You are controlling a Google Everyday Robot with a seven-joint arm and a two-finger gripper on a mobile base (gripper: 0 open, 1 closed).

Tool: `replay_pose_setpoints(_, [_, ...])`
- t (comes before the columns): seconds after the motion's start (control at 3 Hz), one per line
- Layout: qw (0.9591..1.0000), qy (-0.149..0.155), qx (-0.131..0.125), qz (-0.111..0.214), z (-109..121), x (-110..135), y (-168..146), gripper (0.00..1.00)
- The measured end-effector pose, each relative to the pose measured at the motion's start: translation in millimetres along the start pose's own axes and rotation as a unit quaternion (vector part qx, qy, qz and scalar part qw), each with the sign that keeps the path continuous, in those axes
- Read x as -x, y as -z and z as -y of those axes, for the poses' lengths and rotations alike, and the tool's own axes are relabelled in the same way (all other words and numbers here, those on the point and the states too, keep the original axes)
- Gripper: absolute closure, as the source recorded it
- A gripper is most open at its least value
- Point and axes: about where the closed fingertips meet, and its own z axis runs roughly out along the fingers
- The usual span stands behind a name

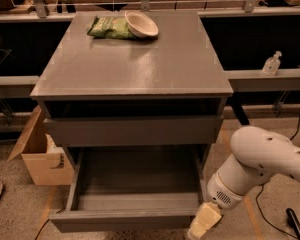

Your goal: Close middle drawer

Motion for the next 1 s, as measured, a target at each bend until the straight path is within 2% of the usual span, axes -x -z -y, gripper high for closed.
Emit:
replay_pose_setpoints(0.33, [0.9996,-0.019,0.021,0.003,10,3,-29,0.41])
replay_pose_setpoints(1.0, [0.9970,-0.059,0.045,-0.024,26,7,-88,0.88])
